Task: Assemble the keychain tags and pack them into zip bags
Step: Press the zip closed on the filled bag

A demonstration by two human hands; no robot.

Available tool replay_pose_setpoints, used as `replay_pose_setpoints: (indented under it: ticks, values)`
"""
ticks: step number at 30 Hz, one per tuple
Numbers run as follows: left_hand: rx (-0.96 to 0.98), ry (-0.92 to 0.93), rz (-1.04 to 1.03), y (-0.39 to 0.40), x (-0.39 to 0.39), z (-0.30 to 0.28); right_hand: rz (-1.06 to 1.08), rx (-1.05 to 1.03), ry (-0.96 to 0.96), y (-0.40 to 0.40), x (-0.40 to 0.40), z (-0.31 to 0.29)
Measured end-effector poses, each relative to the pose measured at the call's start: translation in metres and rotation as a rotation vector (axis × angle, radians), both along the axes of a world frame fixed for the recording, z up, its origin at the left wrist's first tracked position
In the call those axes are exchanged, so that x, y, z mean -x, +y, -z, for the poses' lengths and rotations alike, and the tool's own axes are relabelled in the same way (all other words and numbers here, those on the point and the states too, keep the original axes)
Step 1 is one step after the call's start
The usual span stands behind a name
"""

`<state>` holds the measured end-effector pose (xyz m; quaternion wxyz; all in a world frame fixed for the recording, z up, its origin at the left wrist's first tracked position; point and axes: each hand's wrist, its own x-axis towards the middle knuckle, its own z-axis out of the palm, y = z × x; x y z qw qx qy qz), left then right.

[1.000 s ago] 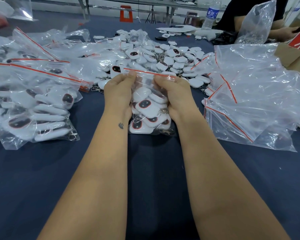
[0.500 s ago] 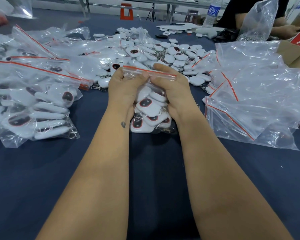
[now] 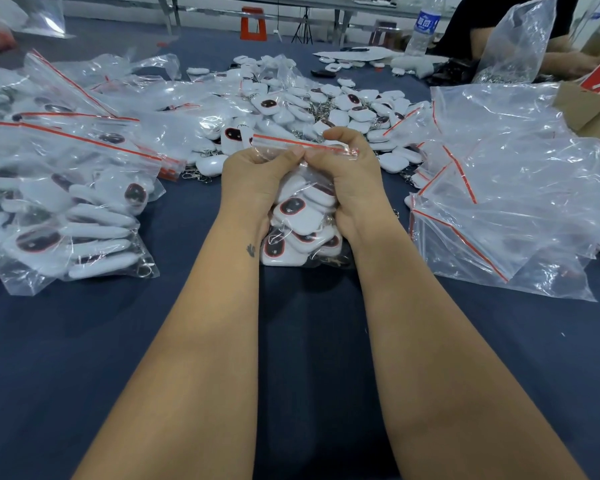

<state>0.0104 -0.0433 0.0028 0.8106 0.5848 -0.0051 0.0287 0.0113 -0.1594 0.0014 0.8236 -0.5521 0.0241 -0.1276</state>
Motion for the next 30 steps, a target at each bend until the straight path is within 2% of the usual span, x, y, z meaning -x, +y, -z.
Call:
replay_pose_setpoints:
  ticks: [4,14,22,30]
  values:
    - [-0.046,-0.039,0.023,-0.0003,0.0007,0.0005,-0.019,0.021,0.027,0.0,-0.0011,0.0]
    - [0.052,0.024,-0.104,-0.001,-0.003,0.0004,0.031,-0.093,0.119,-0.003,-0.0023,-0.0017]
    - [0.11,0.03,-0.071,-0.0012,-0.0026,0.0001,0.016,-0.057,0.06,-0.0017,-0.0003,-0.0011]
    - [0.178,0.101,-0.143,0.0015,-0.0067,-0.0011,0.042,-0.034,0.073,-0.0015,0.0026,-0.0018]
